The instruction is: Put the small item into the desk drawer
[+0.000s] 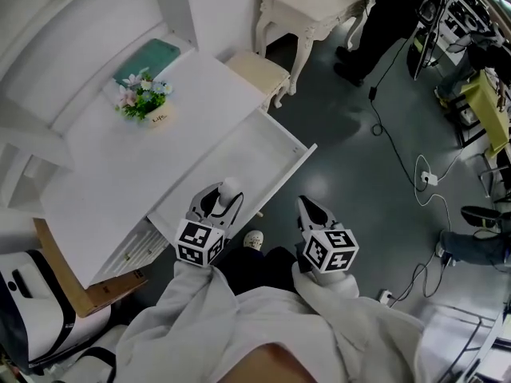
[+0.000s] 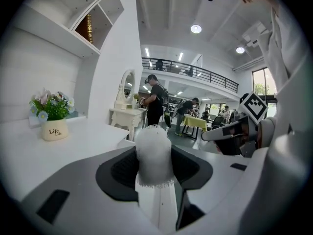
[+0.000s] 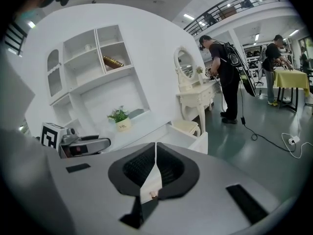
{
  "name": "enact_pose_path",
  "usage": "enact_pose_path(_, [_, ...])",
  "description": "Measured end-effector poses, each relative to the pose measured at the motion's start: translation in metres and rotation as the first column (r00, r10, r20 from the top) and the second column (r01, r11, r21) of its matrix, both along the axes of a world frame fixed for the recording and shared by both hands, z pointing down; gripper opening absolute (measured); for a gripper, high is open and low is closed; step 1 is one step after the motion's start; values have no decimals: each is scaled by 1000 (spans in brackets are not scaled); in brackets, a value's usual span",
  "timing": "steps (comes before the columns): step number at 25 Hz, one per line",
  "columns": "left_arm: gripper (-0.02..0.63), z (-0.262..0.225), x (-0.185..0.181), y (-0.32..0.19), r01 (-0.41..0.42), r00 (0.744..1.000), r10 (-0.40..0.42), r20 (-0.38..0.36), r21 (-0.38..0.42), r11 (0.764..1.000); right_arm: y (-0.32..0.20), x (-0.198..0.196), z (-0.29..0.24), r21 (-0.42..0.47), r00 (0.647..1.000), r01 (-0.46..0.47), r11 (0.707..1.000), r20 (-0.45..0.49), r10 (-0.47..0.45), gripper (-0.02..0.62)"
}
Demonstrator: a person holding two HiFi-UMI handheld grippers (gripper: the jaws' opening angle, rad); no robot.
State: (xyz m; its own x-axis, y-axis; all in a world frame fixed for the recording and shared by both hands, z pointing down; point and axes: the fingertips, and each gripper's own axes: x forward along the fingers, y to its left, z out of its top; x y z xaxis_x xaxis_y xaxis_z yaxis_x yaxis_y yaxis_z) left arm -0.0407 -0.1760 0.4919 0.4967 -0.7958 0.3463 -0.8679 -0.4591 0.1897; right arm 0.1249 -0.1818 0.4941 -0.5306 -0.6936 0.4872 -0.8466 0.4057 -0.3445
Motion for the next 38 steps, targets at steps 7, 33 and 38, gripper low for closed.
enact_pose_path(7, [196,6,4,4,5,1000,-5,-8,-27,1000,-12,-2,0,-6,1000,25,1000,-5,-25,35])
enact_pose_path(33, [196,44,18,-75,210,976,-218,-15,-200,957,-124,-45,16,-103,924,376,921,-31,-381,35])
enact_pose_path(38, [196,60,20,-87,226,972,-234,-5,-241,944,-133,-50,24,-123,907,413,902,-31,-420,35])
